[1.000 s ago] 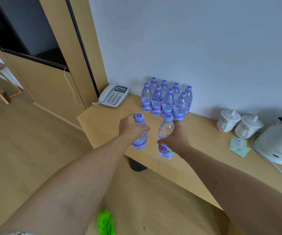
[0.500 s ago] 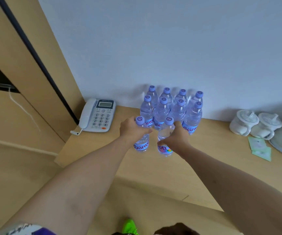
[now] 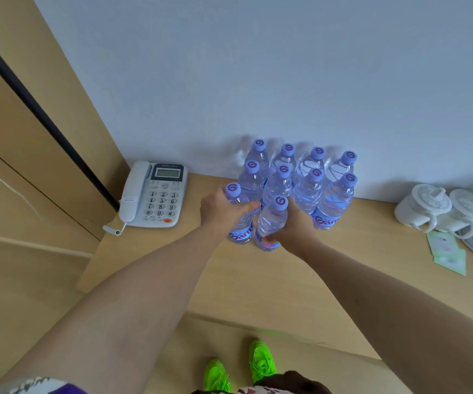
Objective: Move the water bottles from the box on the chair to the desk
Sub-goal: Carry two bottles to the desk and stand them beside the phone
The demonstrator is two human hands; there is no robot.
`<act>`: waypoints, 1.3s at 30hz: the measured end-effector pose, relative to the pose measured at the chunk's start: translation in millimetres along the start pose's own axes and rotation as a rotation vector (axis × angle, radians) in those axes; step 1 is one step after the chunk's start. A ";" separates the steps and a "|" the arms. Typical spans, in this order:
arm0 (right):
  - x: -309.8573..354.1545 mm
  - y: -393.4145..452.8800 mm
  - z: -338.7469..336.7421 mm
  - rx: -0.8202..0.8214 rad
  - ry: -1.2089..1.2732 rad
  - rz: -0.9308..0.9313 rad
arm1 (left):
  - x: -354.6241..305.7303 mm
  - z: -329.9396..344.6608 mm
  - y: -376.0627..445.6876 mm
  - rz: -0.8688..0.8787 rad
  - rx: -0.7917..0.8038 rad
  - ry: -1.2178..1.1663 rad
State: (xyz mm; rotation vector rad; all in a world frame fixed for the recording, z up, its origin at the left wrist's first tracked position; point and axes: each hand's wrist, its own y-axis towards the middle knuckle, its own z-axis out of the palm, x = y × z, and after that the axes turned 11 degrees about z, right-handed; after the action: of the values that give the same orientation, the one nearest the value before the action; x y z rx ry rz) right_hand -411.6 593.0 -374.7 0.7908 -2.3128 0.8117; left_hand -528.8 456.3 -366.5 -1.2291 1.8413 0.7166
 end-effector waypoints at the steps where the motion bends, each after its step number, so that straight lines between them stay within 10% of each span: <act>1: 0.0 1.8 0.3 -0.015 -0.038 -0.016 | 0.6 1.6 1.7 0.007 -0.005 0.006; 39: 26.2 -1.2 -13.4 -0.138 -0.103 0.011 | 8.3 3.0 20.9 0.062 0.257 -0.067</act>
State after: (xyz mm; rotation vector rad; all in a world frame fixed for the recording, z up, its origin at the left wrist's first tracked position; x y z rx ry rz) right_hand -424.2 592.5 -348.2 0.7753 -2.4362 0.6209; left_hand -549.1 462.5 -374.6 -0.9748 1.8572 0.5279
